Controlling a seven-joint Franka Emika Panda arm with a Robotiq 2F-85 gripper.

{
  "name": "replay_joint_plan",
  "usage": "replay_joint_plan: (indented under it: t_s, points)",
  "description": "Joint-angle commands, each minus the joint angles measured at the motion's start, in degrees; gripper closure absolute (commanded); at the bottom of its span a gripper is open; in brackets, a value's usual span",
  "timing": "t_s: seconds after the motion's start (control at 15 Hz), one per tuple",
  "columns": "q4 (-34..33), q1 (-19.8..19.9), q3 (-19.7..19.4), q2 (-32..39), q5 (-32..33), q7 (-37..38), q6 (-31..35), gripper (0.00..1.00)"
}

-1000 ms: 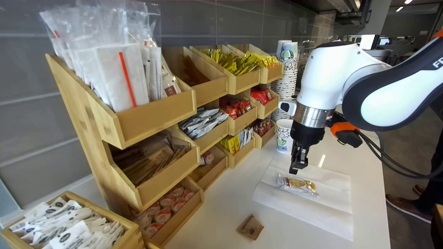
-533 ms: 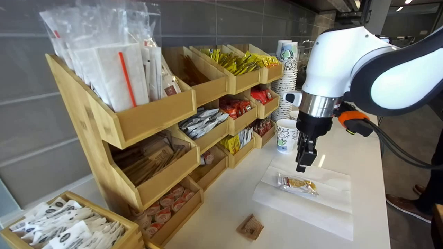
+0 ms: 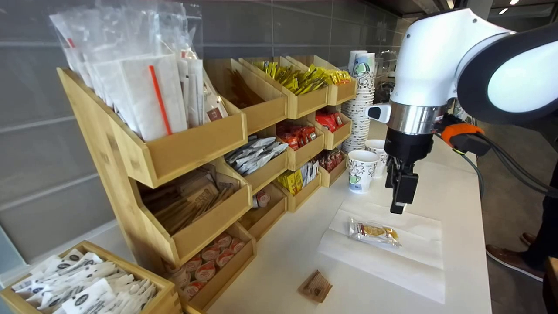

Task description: Press down on the white sachet on the napkin.

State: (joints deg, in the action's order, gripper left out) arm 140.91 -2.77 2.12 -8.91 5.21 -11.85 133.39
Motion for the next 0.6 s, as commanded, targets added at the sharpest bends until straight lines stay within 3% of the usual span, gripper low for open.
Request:
replay_joint_plan:
  t_s: [0.0,0.53]
  points:
    - [1.2,-0.6,-0.1,-3.4,-0.9,-1.1,-3.2,0.00]
    - [0.0,-0.6,0.0,-2.5,0.0,0.0,-3.8,0.00]
